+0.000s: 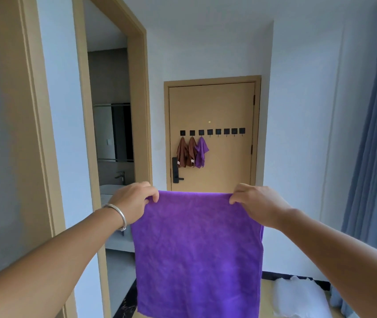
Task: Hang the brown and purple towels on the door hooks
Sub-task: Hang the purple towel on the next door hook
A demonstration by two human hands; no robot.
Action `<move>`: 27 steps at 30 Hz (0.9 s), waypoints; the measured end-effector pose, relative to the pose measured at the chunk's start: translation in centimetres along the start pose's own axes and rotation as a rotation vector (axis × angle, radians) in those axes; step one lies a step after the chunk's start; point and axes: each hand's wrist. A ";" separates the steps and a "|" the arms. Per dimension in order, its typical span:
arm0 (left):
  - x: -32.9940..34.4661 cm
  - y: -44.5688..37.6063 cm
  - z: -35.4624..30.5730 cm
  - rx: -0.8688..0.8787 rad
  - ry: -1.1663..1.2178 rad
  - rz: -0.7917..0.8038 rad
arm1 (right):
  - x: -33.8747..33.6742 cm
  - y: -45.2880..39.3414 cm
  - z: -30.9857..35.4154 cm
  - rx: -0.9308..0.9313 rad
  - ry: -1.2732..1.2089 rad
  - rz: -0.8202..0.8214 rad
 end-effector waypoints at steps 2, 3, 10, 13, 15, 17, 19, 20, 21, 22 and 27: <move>1.3 -2.5 0.2 0.030 -0.012 0.001 | 1.3 -1.6 -1.8 0.004 -0.002 0.015; 2.4 -4.1 0.3 0.046 -0.013 0.001 | 2.1 -2.4 -2.9 0.004 -0.002 0.015; 8.9 -13.4 1.1 0.080 -0.028 0.065 | 6.7 -8.3 -10.1 0.060 0.009 0.008; 11.9 -16.9 1.6 0.058 -0.011 0.044 | 9.0 -11.1 -12.9 0.077 0.011 -0.005; 13.8 -19.3 2.0 0.052 -0.005 0.040 | 10.8 -13.1 -14.8 0.104 0.011 -0.009; 16.0 -21.9 2.7 0.062 -0.004 0.048 | 12.8 -15.3 -16.8 0.131 0.023 -0.008; 18.2 -24.8 3.8 0.074 -0.001 0.052 | 15.0 -17.6 -18.6 0.164 0.036 -0.014; 19.4 -26.4 4.5 0.074 0.002 0.050 | 16.1 -19.0 -19.4 0.176 0.047 -0.022; 20.7 -27.9 5.2 0.071 0.000 0.045 | 17.1 -20.5 -20.2 0.184 0.061 -0.034; 22.0 -29.5 5.8 0.066 -0.011 0.034 | 18.2 -22.1 -20.8 0.190 0.077 -0.047; 28.3 -37.7 9.1 0.038 -0.108 -0.038 | 23.6 -29.7 -24.2 0.188 0.146 -0.028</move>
Point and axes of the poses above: each hand's wrist, its own y-axis away from the middle knuckle, its own x-axis out of the palm, z = x × y, and after that the axes turned 2 degrees about -z, right-handed
